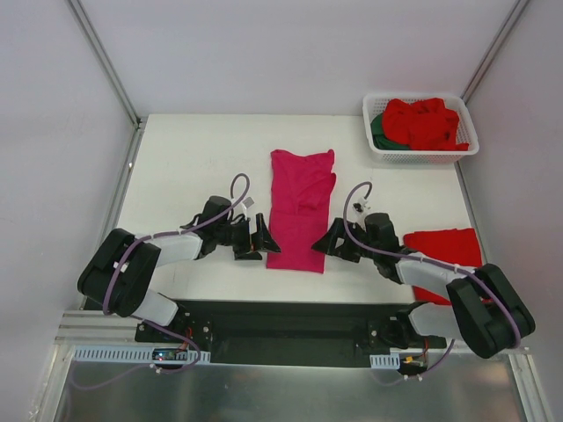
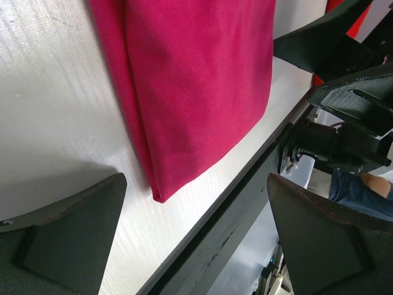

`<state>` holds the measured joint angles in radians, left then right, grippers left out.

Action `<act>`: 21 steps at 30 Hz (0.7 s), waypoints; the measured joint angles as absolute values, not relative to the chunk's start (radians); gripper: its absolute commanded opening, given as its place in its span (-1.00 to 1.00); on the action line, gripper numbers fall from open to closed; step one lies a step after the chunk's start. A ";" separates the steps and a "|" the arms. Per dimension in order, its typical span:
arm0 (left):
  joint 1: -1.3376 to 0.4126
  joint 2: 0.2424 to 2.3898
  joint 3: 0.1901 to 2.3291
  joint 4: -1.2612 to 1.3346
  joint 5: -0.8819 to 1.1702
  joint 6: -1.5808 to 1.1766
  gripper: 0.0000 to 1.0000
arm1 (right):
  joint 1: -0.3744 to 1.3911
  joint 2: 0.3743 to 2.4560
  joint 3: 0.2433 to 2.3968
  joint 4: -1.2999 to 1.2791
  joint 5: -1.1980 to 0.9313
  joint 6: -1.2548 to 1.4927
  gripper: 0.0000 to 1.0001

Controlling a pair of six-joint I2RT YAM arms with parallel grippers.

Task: Fold and stack the t-shirts

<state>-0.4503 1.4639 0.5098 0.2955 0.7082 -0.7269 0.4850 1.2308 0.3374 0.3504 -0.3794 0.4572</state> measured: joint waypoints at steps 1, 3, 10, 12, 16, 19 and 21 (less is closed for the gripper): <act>-0.450 1.464 0.506 0.305 0.708 -0.730 0.99 | 0.482 1.249 0.328 0.395 -0.395 0.469 0.97; -0.450 1.464 0.498 0.327 0.711 -0.735 0.99 | 0.478 1.288 0.313 0.486 -0.426 0.497 0.95; -0.450 1.462 0.470 0.371 0.732 -0.751 0.98 | 0.475 1.327 0.290 0.584 -0.469 0.558 0.93; -0.450 1.454 0.461 0.379 0.732 -0.752 0.99 | 0.476 1.295 0.284 0.542 -0.464 0.559 0.93; -0.451 1.437 0.445 0.380 0.733 -0.752 0.99 | 0.498 1.182 0.280 0.387 -0.423 0.553 0.93; -0.451 1.431 0.440 0.382 0.733 -0.751 0.99 | 0.536 1.068 0.279 0.270 -0.372 0.546 0.92; -0.451 1.428 0.434 0.388 0.734 -0.751 0.98 | 0.556 1.013 0.268 0.241 -0.343 0.545 0.90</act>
<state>-0.4507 1.4281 0.4335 0.3878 0.7338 -0.7513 0.5556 1.0134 0.2684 0.2409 -0.3431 0.5453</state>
